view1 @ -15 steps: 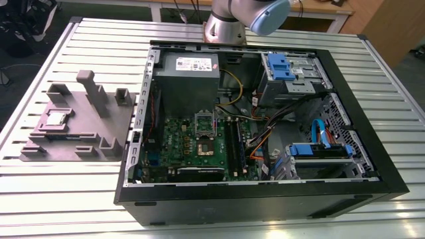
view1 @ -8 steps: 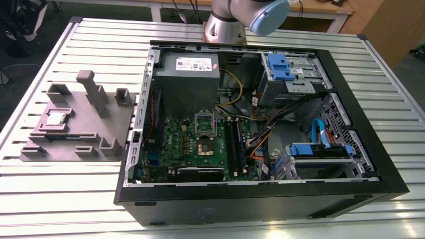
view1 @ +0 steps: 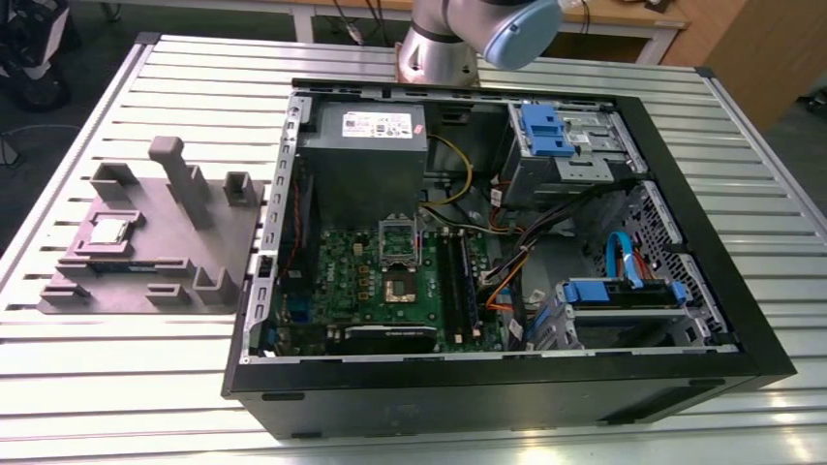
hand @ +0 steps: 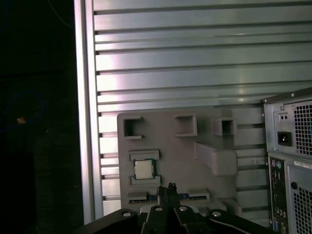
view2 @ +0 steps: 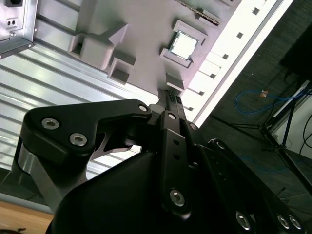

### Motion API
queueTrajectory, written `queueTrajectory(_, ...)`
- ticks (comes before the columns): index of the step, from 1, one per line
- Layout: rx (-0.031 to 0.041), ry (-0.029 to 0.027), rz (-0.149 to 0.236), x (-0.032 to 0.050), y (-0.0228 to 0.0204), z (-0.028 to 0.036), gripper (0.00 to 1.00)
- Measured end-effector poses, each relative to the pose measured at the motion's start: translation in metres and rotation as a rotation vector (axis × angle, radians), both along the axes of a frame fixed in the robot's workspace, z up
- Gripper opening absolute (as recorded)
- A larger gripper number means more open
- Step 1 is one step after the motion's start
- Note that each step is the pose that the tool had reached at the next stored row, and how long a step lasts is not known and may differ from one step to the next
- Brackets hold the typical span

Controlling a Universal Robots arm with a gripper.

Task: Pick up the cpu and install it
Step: 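Reach for the cpu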

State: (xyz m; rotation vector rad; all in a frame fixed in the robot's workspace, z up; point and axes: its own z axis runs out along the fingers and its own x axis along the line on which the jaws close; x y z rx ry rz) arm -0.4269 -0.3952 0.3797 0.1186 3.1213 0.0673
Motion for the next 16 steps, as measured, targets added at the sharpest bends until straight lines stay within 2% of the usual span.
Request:
queueTrajectory(10, 0.0000, 0.0015, 0.000, -0.0154, 0.0002, -0.0013, 0.10)
queueTrajectory(16, 0.0000, 0.0016, 0.000, -0.0172, 0.0002, -0.0017, 0.10)
